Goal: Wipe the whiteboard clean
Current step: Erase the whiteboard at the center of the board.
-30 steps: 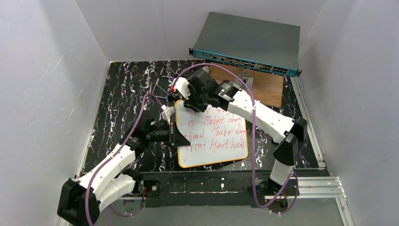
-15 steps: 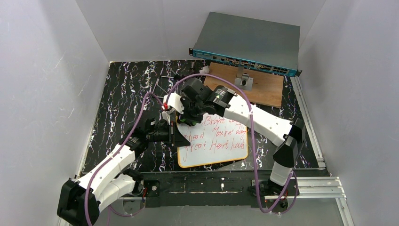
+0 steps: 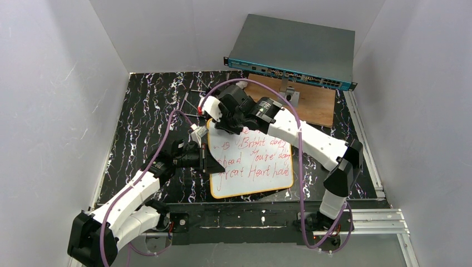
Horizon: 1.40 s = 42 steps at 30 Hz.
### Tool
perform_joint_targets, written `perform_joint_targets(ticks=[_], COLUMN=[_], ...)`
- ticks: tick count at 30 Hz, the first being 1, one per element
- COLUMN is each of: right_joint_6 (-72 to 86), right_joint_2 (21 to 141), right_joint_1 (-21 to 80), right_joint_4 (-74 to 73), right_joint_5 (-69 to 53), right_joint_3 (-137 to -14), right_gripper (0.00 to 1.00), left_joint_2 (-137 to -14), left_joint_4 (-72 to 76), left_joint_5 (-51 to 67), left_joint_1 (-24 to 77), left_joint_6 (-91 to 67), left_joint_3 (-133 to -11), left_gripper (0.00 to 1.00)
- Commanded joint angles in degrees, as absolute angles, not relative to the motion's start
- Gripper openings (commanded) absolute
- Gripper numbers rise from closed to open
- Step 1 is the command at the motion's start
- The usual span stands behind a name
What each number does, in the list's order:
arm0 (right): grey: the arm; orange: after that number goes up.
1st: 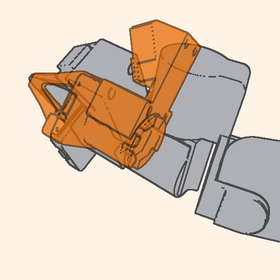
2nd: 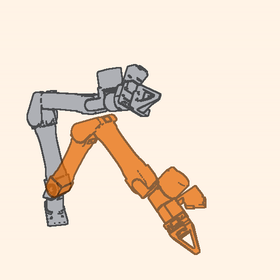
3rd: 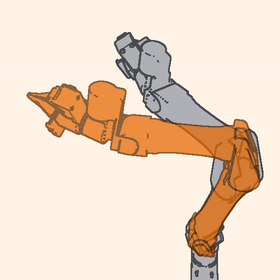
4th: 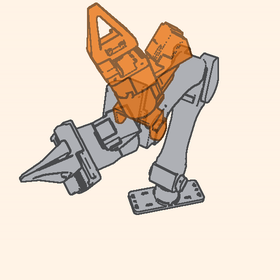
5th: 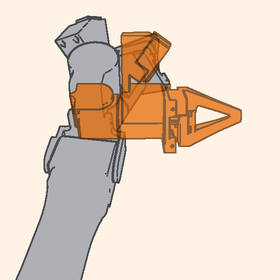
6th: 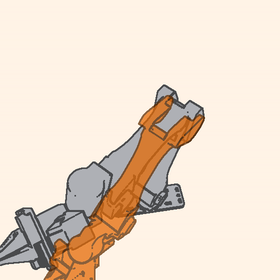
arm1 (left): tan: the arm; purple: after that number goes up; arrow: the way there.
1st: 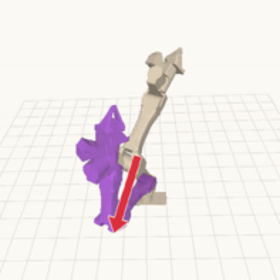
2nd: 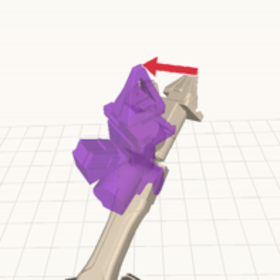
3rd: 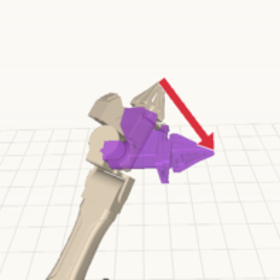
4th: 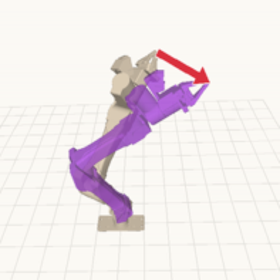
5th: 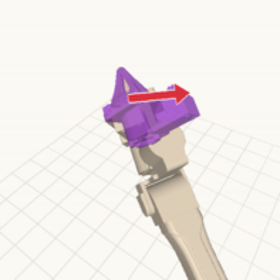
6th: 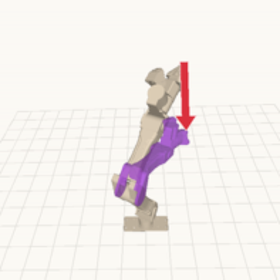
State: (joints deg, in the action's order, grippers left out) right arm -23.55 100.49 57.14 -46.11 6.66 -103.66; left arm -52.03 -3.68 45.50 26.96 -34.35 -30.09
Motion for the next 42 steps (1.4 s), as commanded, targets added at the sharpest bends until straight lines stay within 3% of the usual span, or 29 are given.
perform_joint_targets(ticks=[1,4,10,14,17,21,24,28,32,35,42], right_joint_6=[-30.0,-29.0,-21.6,-20.8,-23.6,-29.7,-29.8,-24.7,-19.0,-18.4,-28.9], right_joint_2=[101.0,101.2,100.7,99.5,98.3,96.5,95.6,96.6,97.8,97.6,96.5], right_joint_1=[59.6,61.2,58.1,55.6,55.2,55.4,55.1,54.5,54.4,54.4,59.2], right_joint_4=[-51.8,-52.0,-43.8,-41.6,-43.4,-51.4,-52.5,-49.7,-43.8,-41.9,-52.4], right_joint_5=[-5.0,-5.5,10.2,13.8,10.5,-6.6,-12.3,-10.2,4.4,8.8,-11.8], right_joint_3=[-103.5,-104.6,-104.6,-102.4,-101.1,-99.8,-99.3,-101.9,-102.9,-102.2,-101.3], right_gripper=[0.01,0.01,0.01,0.01,0.01,0.01,0.01,0.01,0.01,0.01,0.01], left_joint_2=[-51.0,-50.5,-49.7,-50.0,-50.1,-51.2,-51.9,-52.1,-52.3,-52.8,-53.8], left_joint_4=[-1.3,-1.2,-1.1,-0.9,-0.4,-0.4,-0.4,-0.4,-0.4,1.2,2.3], left_joint_5=[47.0,47.1,47.0,47.2,47.2,47.8,48.0,47.9,47.9,47.8,47.9], left_joint_1=[28.3,28.3,28.3,28.3,28.3,28.3,28.3,28.3,28.3,28.3,28.3], left_joint_6=[-26.8,-26.9,-27.0,-27.1,-27.4,-27.3,-27.1,-27.0,-27.1,-27.0,-27.3], left_joint_3=[-32.7,-32.6,-32.5,-32.4,-32.3,-32.7,-33.1,-33.0,-32.9,-33.0,-33.5], left_gripper=[0.0,0.0,0.0,0.0,0.0,0.0,0.0,0.0,0.0,0.0,0.0])
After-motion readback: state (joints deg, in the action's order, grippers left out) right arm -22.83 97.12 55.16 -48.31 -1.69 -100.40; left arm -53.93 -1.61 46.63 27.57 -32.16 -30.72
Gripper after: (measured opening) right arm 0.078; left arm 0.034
